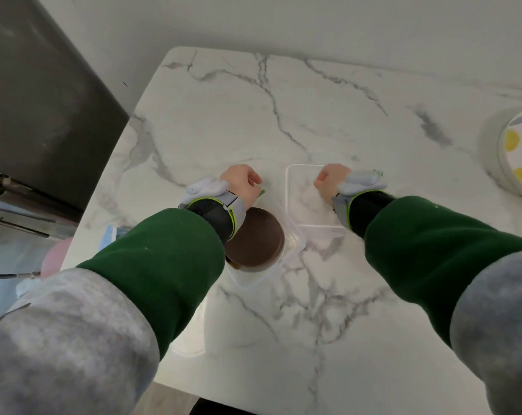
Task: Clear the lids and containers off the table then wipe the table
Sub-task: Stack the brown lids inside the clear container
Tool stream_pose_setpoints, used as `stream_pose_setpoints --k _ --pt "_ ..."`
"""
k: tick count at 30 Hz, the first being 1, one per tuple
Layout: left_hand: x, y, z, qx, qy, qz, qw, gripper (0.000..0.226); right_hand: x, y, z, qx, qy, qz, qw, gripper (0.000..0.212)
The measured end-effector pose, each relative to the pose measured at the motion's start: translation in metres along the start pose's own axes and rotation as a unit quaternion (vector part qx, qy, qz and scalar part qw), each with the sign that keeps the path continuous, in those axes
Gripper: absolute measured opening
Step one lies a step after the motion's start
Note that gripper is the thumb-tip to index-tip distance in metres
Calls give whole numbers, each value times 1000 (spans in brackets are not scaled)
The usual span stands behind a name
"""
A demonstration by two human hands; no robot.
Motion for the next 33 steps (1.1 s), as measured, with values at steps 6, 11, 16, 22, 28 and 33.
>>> stream_pose_setpoints --k 6,11,16,22,28,33 --pt "-15 -5 -17 -32 -15 -19 999 28 14 -17 -58 -58 -126 27 990 27" --pt "-26 -6 -26 -29 -8 -20 999 30 21 -20 -68 -71 -224 80 969 27" --pt "-32 -5 -28 -22 -11 -23 999 32 16 -13 -74 -79 -252 113 958 52" --pt "-32 -5 -28 -16 -25 -27 999 32 15 -6 -78 -93 -206 67 972 62" --pt "-33 -7 -23 -8 -42 -29 999 33 13 -6 -79 -131 -49 -11 990 43" --pt "-31 -9 -21 -17 -48 -34 998 34 20 -8 -74 -130 -47 19 990 43"
Point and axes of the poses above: each hand's wrist, its own y-axis towards the middle knuckle, its own x-axis out of the back of the hand, z = x × y, the point moved 1 cm from there along y, towards the middle knuckle, and after that the axes turned 10 degrees about x, right-handed, at the moved point
